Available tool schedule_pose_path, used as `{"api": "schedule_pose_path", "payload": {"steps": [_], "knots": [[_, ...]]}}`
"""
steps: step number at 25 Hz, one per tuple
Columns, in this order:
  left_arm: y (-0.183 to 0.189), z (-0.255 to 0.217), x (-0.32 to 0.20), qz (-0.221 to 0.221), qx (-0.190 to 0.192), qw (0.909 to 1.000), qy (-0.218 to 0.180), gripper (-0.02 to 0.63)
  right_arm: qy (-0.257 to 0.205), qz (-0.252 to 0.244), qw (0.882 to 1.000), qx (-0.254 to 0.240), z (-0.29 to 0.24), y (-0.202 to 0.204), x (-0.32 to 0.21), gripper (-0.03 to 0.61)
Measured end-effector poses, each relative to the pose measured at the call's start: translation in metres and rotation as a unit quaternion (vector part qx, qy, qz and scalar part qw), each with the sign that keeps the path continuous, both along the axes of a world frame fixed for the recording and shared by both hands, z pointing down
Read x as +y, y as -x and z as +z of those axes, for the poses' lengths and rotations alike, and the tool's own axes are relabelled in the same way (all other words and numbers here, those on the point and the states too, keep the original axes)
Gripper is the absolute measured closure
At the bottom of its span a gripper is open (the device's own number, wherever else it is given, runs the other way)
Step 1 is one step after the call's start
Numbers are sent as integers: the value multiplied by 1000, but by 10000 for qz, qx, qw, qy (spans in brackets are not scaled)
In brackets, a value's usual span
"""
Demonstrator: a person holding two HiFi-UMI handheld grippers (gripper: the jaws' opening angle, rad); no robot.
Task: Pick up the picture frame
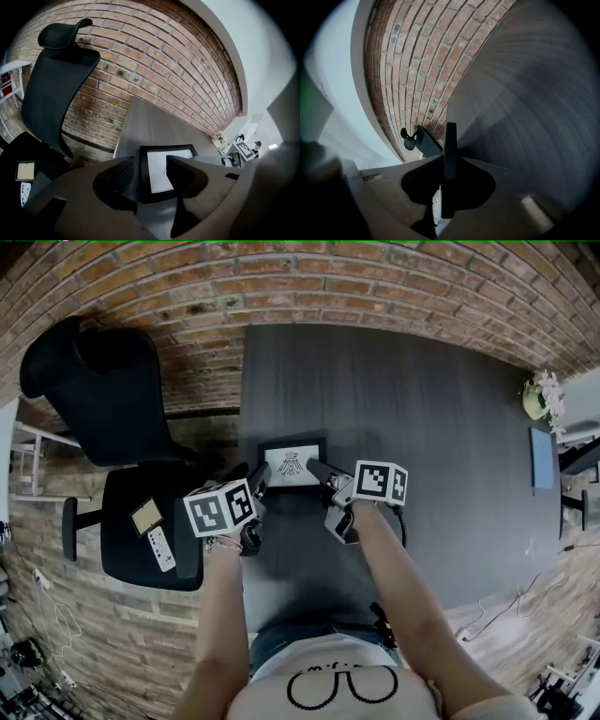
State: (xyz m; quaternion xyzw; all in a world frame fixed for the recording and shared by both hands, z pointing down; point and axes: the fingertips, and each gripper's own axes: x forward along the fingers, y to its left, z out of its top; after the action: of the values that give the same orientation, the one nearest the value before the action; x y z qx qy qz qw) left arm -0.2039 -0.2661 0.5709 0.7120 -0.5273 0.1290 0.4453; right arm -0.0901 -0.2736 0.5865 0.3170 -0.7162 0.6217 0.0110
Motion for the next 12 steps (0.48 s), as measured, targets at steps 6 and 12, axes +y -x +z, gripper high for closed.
{"api": "schedule_pose_path", "payload": {"steps": [6,12], "knots": [[3,-20,8,139,-278,9993,-211,408,-154,61,9998,-71,-17,2,3,528],[10,-50,20,123,-363,9978,-534,408,-459,102,9989,-61,-46,1,11,537]]}}
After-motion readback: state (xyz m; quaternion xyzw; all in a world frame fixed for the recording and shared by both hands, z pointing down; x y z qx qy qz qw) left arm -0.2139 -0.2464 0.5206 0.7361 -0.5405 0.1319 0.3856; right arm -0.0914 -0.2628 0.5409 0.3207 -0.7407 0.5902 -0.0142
